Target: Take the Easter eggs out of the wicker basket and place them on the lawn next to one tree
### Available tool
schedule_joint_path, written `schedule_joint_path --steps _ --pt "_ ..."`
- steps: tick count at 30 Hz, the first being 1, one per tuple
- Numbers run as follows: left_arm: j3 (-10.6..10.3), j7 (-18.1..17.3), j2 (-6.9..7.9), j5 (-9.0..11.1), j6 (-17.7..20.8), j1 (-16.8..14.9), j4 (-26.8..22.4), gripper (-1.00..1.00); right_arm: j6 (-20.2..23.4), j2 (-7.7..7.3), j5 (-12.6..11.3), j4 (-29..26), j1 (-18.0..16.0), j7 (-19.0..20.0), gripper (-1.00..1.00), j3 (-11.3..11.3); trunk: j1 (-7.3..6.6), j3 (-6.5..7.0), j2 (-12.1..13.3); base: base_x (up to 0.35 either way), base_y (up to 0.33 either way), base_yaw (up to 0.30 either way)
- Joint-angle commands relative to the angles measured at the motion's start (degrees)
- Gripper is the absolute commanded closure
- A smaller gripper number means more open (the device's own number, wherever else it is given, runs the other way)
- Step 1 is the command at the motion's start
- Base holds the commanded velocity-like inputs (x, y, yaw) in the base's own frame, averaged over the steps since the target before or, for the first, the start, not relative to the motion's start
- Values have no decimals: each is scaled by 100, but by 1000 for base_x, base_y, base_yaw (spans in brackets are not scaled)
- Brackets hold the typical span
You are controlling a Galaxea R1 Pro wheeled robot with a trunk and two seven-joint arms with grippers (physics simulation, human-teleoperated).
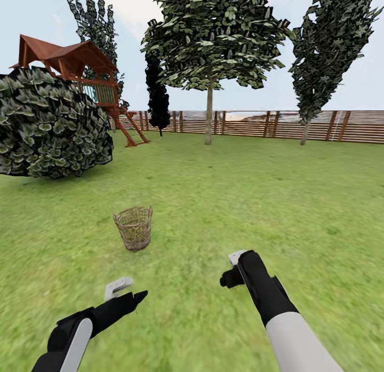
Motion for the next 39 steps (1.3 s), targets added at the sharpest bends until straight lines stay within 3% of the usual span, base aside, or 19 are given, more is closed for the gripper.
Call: schedule_joint_path --steps 1,6,25,39 --pt "17 -39 16 -9 35 -6 -4 -100 20 7 61 -9 -4 50 -100 9 4 -7 -3 343 117 0" --pt "29 -55 98 25 46 -10 -6 -100 31 22 50 7 -4 14 -100 26 4 -26 -3 342 114 92" --pt "23 -40 100 52 54 -11 -6 -100 34 30 58 27 -4 3 -100 25 4 -149 -3 342 109 197" --pt "23 -40 91 53 52 -11 -6 -100 18 21 34 -84 -4 29 -100 35 4 -163 -3 343 103 27"
